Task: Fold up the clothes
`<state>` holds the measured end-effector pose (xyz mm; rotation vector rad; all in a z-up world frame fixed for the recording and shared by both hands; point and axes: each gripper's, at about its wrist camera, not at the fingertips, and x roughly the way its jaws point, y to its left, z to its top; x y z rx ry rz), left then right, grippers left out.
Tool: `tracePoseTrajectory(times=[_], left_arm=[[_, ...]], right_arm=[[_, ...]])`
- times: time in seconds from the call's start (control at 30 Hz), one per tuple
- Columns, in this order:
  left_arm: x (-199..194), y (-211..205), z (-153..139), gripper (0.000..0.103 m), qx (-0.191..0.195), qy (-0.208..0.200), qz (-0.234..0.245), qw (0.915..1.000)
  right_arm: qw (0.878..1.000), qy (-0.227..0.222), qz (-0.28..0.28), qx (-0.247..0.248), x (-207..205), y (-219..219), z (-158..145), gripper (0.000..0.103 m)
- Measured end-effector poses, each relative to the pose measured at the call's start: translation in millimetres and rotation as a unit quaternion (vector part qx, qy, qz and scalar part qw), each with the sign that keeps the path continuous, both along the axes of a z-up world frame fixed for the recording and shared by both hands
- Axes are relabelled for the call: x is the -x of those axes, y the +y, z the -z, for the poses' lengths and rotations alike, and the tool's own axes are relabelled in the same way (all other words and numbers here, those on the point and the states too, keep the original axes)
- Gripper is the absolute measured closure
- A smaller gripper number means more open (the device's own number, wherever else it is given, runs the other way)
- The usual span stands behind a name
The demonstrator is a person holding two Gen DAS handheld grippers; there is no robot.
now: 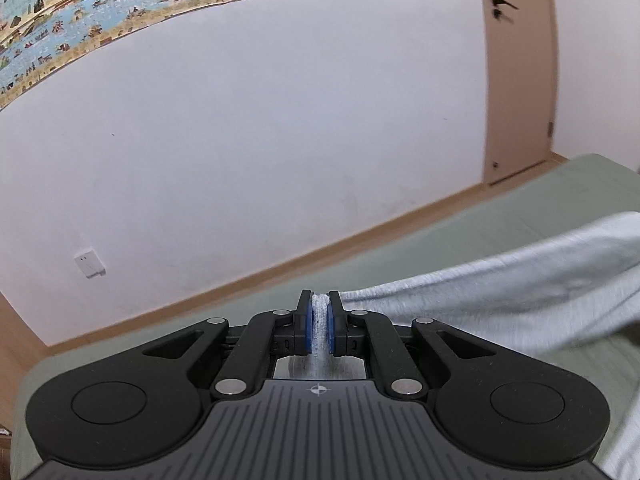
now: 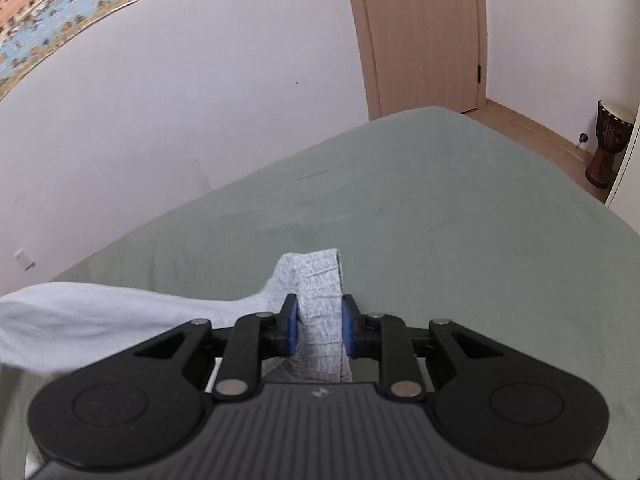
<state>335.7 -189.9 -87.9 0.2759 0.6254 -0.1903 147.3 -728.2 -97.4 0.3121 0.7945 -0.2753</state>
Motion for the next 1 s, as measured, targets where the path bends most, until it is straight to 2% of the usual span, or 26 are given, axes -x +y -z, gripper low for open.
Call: tracePoseTrajectory(times=[0.13, 0.17, 0.2, 0.23, 0.27, 0.33, 0.4, 0.5, 0.57, 0.67, 0.73, 0.87, 1.0], left_arm=[[-29.6, -23.1, 25.3, 0.095, -0.018, 0.017, -0.02, 0.9995], [-38.6, -27.3, 33.2, 0.094, -0.018, 0.025, -0.032, 0.999], [-46.6, -30.1, 42.1, 0.093, -0.017, 0.039, -0.043, 0.9982], [-47.2, -29.7, 48.0, 0.085, -0.019, 0.051, -0.053, 0.9971], [-44.6, -28.3, 52.4, 0.077, -0.023, 0.061, -0.062, 0.996], [-38.4, -23.4, 52.5, 0.061, -0.032, 0.059, -0.071, 0.9952], [-28.9, -17.5, 46.4, 0.059, -0.042, 0.048, -0.07, 0.9955], [12.3, -21.2, 25.4, 0.055, -0.084, 0.031, -0.038, 0.9953], [37.1, -21.8, 15.2, 0.051, -0.092, 0.03, -0.023, 0.995], [86.1, -23.2, -4.9, 0.051, -0.087, 0.042, -0.001, 0.9953], [106.2, -25.5, -11.8, 0.051, -0.081, 0.053, 0.012, 0.9952], [173.1, -31.0, -34.3, 0.05, -0.063, 0.068, 0.036, 0.995], [247.5, -39.2, -52.3, 0.05, -0.056, 0.068, 0.068, 0.9938]], right_arm=[[0.999, 0.025, 0.023, 0.003, -34.1, -9.8, 32.1, 0.078], [0.999, 0.031, 0.033, 0.002, -40.9, -11.9, 41.2, 0.075], [0.999, 0.033, 0.039, 0.001, -44.6, -13.2, 45.4, 0.067], [0.998, 0.044, 0.048, 0.011, -45.5, -12.3, 52.2, 0.059], [0.997, 0.056, 0.057, 0.021, -46.3, -11.3, 59.0, 0.044], [0.996, 0.056, 0.056, 0.029, -39.2, -11.5, 58.5, 0.042], [0.996, 0.055, 0.053, 0.037, -26.5, -11.7, 55.6, 0.042], [0.997, 0.051, 0.047, 0.026, -10.3, -6.3, 42.2, 0.042], [0.998, 0.049, 0.039, 0.021, 5.1, 0.0, 29.8, 0.042], [0.998, 0.047, 0.032, 0.011, 30.8, 19.3, 10.4, 0.04], [0.999, 0.043, 0.025, -0.004, 65.3, 37.3, -6.5, 0.04], [0.999, 0.035, 0.005, -0.006, 126.7, 73.9, -35.3, 0.039], [1.0, 0.027, -0.002, -0.014, 167.5, 93.2, -50.7, 0.038]])
